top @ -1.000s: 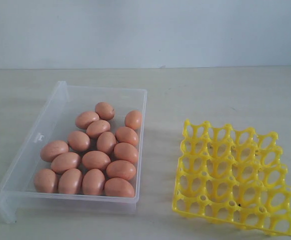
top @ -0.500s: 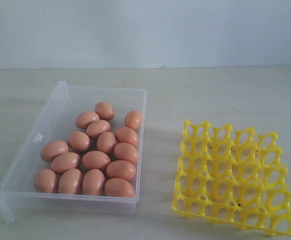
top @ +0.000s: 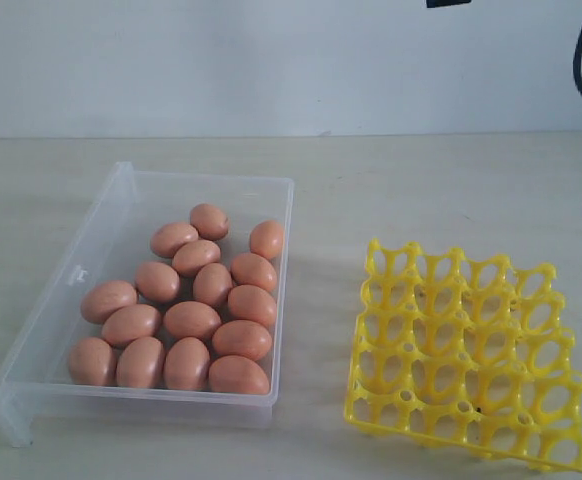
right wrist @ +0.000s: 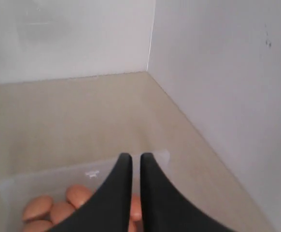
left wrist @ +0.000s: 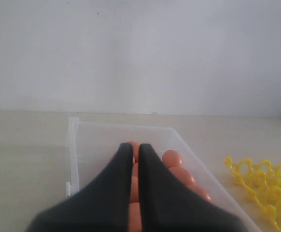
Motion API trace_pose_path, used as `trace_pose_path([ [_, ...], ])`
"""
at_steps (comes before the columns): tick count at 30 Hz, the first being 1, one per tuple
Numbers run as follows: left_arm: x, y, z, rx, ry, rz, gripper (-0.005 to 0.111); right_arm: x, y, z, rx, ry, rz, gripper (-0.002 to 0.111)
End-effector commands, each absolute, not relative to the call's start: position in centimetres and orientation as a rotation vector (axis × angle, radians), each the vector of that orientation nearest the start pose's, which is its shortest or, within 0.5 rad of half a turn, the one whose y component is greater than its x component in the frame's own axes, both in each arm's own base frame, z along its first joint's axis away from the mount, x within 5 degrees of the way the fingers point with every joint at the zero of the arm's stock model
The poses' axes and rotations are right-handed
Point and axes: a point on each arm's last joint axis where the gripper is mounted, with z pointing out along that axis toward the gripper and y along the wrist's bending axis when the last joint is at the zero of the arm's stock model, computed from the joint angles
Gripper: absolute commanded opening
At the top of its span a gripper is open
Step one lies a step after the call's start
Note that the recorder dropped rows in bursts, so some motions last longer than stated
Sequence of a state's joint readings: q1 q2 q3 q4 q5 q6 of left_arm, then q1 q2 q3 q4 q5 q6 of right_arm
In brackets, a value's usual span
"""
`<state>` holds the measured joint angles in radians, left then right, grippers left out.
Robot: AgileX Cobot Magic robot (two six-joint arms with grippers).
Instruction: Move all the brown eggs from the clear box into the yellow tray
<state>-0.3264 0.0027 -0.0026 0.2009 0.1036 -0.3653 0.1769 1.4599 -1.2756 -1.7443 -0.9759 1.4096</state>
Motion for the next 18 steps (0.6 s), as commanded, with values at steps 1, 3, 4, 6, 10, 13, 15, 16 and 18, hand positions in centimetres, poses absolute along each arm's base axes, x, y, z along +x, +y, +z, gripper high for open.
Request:
trace_pose_path([
  [1, 5.4, -1.7, 20.4, 0.11, 1.594, -0.382, 0.004, 29.2, 10.7, 42.2, -0.949, 1.38, 0.296, 0.0],
  [3, 5.4, -1.7, 20.4, 0.11, 1.594, -0.382, 0.004, 29.5, 8.3, 44.0, -0.682, 1.424, 0.085, 0.0],
  [4, 5.4, -1.7, 20.4, 0.11, 1.594, -0.382, 0.004, 29.4, 7.3, 44.7, -0.578, 1.43, 0.011, 0.0],
  [6, 5.4, -1.7, 20.4, 0.11, 1.594, -0.382, 0.004, 28.9, 4.8, 46.1, -0.356, 1.421, -0.186, 0.0],
  [10, 5.4, -1.7, 20.4, 0.11, 1.594, -0.382, 0.004, 26.6, -0.1, 46.6, -0.177, 1.539, -0.797, 0.0],
  [13, 5.4, -1.7, 20.4, 0.11, 1.594, -0.382, 0.004, 26.1, -2.2, 43.2, -0.168, 1.944, -1.102, 0.0],
  [15, 5.4, -1.7, 20.4, 0.11, 1.594, -0.382, 0.004, 26.3, -0.9, 40.8, -0.226, 2.17, -0.83, 0.0],
  [16, 5.4, -1.7, 20.4, 0.111, 1.589, -0.383, 0.004, 26.5, 0.8, 39.6, -0.262, 2.251, -0.553, 0.0],
  [18, 5.4, -1.7, 20.4, 0.111, 1.589, -0.383, 0.004, 26.9, 4.9, 38.5, -0.42, 2.281, -0.033, 0.0],
])
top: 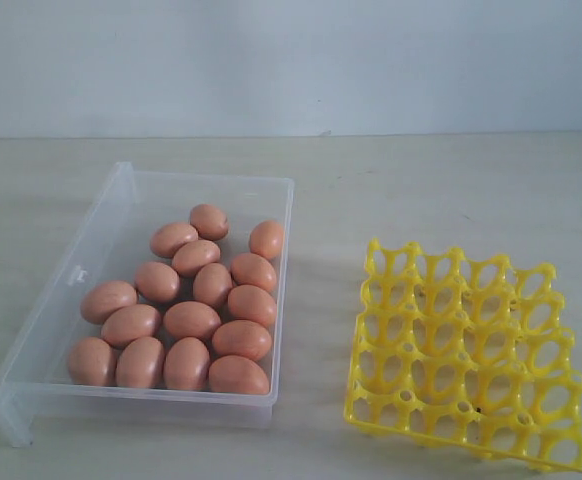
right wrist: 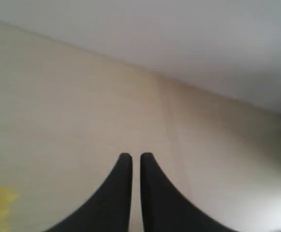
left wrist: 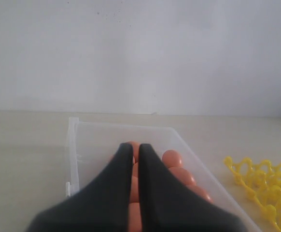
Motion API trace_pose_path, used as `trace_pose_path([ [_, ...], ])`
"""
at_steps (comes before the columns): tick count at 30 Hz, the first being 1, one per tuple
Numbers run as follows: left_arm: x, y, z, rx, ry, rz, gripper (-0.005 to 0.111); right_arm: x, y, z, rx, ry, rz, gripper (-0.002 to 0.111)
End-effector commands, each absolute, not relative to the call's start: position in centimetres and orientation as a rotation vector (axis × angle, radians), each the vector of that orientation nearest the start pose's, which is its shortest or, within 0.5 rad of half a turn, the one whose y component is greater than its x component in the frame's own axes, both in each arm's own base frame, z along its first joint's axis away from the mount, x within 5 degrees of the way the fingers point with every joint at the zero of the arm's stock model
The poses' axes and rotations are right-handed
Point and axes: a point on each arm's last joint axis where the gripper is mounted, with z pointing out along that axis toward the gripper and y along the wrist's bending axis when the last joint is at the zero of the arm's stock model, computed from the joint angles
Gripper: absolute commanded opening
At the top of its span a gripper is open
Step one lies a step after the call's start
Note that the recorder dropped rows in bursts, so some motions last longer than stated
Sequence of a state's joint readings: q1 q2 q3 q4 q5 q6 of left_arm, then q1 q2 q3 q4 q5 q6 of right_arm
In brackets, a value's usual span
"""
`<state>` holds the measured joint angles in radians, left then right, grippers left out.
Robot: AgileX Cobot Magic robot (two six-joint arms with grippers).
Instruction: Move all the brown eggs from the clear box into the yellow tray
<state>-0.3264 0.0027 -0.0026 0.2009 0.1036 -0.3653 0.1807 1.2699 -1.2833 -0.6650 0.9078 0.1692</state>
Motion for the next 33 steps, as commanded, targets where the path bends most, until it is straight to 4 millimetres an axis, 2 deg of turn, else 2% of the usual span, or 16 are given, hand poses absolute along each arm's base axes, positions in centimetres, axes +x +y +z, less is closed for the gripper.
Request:
trace_pose_path([
  [1, 5.4, -1.7, 20.4, 0.111, 1.589, -0.383, 0.004, 27.2, 8.3, 37.8, -0.506, 2.263, 0.351, 0.0],
  [2, 5.4, -1.7, 20.4, 0.111, 1.589, -0.383, 0.004, 27.5, 9.8, 37.4, -0.542, 2.248, 0.497, 0.0],
  [3, 5.4, -1.7, 20.4, 0.111, 1.589, -0.383, 0.004, 28.5, 12.4, 36.2, -0.609, 2.23, 0.639, 0.0],
  [4, 5.4, -1.7, 20.4, 0.111, 1.589, -0.383, 0.004, 29.1, 13.7, 35.6, -0.66, 2.233, 0.646, 0.0],
  [5, 5.4, -1.7, 20.4, 0.111, 1.589, -0.383, 0.004, 30.5, 15.9, 34.2, -0.751, 2.242, 0.58, 0.0],
  [8, 5.4, -1.7, 20.4, 0.111, 1.589, -0.383, 0.004, 32.6, 18.7, 32.4, -0.785, 2.282, 0.481, 0.0],
  [9, 5.4, -1.7, 20.4, 0.111, 1.589, -0.383, 0.004, 33.8, 20.4, 31.2, -0.834, 2.288, 0.412, 0.0],
  [12, 5.4, -1.7, 20.4, 0.111, 1.589, -0.383, 0.004, 35.9, 23.6, 28.8, -0.925, 2.305, 0.299, 0.0],
  [13, 5.4, -1.7, 20.4, 0.111, 1.589, -0.383, 0.004, 36.8, 24.6, 27.4, -0.946, 2.353, 0.268, 0.002],
  [14, 5.4, -1.7, 20.4, 0.111, 1.589, -0.383, 0.004, 37.3, 25.3, 26.5, -0.95, 2.388, 0.27, 0.005],
  [16, 5.4, -1.7, 20.4, 0.11, 1.594, -0.382, 0.004, 38.6, 26.2, 24.4, -0.974, 2.464, 0.274, 0.023],
  [18, 5.4, -1.7, 20.4, 0.11, 1.594, -0.382, 0.004, 39.5, 26.9, 21.4, -1.023, 2.567, 0.257, 0.052],
  [19, 5.4, -1.7, 20.4, 0.11, 1.594, -0.382, 0.004, 39.6, 27.0, 20.7, -1.031, 2.59, 0.256, 0.057],
  [22, 5.4, -1.7, 20.4, 0.11, 1.594, -0.382, 0.004, 39.7, 28.3, 19.2, -1.121, 2.552, 0.297, 0.054],
  [28, 5.4, -1.7, 20.4, 0.11, 1.594, -0.382, 0.004, 37.8, 31.4, 19.4, -1.343, 2.387, 0.255, 0.054],
  [33, 5.4, -1.7, 20.4, 0.111, 1.591, -0.383, 0.004, 37.4, 31.7, 19.2, -1.41, 2.355, 0.109, 0.054],
])
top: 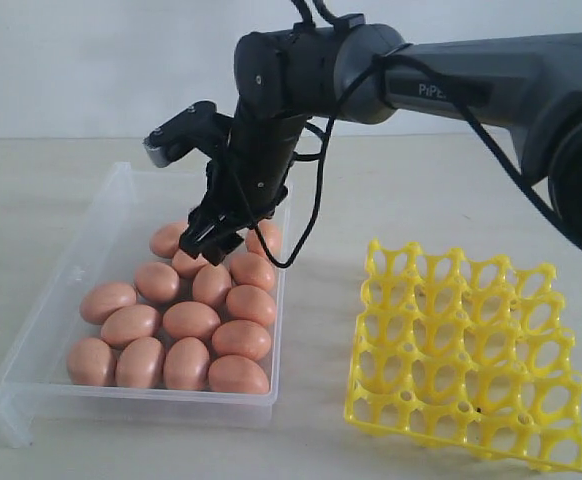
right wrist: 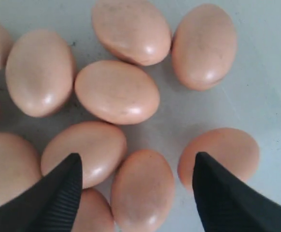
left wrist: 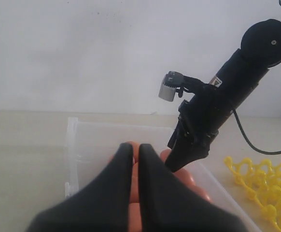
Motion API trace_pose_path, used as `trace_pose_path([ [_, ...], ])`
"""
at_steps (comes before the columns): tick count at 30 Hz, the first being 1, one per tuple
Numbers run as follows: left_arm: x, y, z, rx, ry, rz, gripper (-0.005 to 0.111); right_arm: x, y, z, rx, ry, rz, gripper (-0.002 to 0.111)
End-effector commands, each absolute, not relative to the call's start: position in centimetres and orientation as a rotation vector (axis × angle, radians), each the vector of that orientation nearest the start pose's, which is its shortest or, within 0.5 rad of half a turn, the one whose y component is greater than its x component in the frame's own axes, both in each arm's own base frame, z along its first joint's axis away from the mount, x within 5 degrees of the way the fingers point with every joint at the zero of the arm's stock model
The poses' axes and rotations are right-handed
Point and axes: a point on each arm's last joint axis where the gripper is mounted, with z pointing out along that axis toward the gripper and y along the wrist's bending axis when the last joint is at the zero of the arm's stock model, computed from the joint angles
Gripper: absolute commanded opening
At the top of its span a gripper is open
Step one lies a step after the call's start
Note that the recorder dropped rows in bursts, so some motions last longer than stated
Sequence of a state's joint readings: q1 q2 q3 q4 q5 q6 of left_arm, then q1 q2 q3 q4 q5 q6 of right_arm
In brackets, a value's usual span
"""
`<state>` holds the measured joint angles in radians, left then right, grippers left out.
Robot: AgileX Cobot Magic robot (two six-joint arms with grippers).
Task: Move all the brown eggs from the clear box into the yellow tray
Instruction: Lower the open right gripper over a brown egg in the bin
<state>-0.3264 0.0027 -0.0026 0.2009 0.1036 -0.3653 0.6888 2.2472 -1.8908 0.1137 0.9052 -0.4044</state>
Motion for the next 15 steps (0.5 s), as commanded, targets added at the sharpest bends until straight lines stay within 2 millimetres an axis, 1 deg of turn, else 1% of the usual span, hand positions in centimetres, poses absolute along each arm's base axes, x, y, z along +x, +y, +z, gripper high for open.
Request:
trace_pose_path([
  [1, 5.39, -1.68, 20.44, 0.111, 1.589, -0.383, 0.004, 37.46, 31.53, 19.24, -1.402, 2.36, 0.08, 0.054],
  [4, 5.39, -1.68, 20.44, 0.111, 1.589, -0.383, 0.004, 37.56, 31.14, 19.18, -1.397, 2.38, 0.022, 0.054],
  [6, 5.39, -1.68, 20.44, 0.111, 1.589, -0.383, 0.004, 37.51, 31.08, 19.15, -1.402, 2.387, 0.017, 0.054],
  [15, 5.39, -1.68, 20.44, 0.111, 1.589, -0.383, 0.004, 37.3, 31.45, 19.15, -1.366, 2.407, 0.091, 0.053],
])
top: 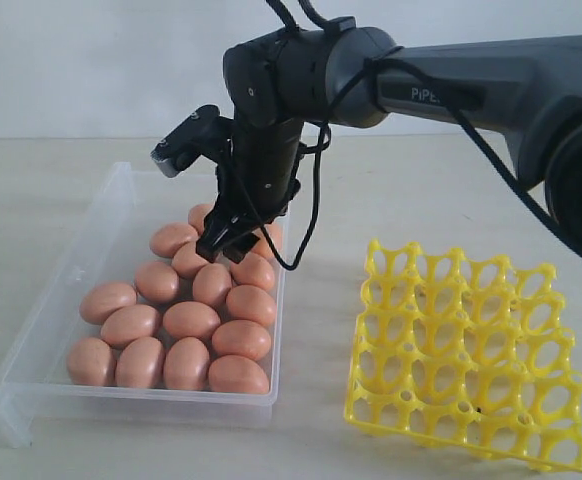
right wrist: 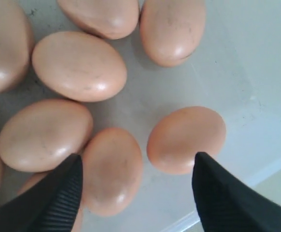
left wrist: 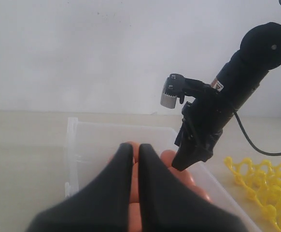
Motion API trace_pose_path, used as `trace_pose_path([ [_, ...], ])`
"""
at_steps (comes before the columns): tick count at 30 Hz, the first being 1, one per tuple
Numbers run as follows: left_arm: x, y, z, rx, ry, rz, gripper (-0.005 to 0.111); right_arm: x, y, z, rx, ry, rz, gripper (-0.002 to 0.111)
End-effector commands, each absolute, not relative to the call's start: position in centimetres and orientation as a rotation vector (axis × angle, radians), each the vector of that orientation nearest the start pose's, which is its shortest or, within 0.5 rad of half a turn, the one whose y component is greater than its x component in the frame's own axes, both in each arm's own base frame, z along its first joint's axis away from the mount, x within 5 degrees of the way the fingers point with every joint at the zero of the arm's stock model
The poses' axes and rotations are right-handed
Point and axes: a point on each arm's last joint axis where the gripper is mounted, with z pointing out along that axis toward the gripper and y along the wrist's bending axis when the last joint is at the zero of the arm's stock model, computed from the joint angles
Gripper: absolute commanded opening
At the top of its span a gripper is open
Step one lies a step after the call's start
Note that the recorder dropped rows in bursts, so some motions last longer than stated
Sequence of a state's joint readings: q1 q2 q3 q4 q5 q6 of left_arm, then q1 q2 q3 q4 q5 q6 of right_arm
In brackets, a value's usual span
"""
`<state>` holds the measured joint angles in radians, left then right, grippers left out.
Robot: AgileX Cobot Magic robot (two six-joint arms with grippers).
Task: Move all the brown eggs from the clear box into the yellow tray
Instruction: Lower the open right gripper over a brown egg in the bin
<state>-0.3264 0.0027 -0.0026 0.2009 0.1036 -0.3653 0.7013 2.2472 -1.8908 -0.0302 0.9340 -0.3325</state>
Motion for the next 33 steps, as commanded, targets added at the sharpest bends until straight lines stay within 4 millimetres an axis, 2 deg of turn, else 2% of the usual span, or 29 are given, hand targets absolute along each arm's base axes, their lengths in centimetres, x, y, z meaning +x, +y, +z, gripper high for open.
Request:
trace_pose_path([
  [1, 5.4, -1.7, 20.4, 0.111, 1.589, -0.383, 0.004, 37.3, 31.5, 19.2, -1.364, 2.409, 0.098, 0.053],
  [6, 5.4, -1.7, 20.4, 0.111, 1.589, -0.383, 0.004, 37.2, 31.4, 17.7, -1.395, 2.459, 0.084, 0.041],
  [10, 5.4, -1.7, 20.4, 0.111, 1.591, -0.383, 0.004, 37.2, 31.4, 15.7, -1.425, 2.505, 0.07, 0.039],
  [24, 5.4, -1.7, 20.4, 0.111, 1.593, -0.382, 0.004, 37.3, 31.4, 15.6, -1.464, 2.477, 0.058, 0.039],
  [27, 5.4, -1.7, 20.4, 0.111, 1.593, -0.382, 0.004, 37.3, 31.4, 15.6, -1.468, 2.474, 0.057, 0.047],
  [30, 5.4, -1.7, 20.4, 0.111, 1.593, -0.382, 0.004, 37.3, 31.4, 15.6, -1.468, 2.474, 0.057, 0.062],
  [33, 5.4, -1.7, 20.4, 0.111, 1.593, -0.382, 0.004, 37.4, 31.5, 15.6, -1.457, 2.464, 0.061, 0.063],
])
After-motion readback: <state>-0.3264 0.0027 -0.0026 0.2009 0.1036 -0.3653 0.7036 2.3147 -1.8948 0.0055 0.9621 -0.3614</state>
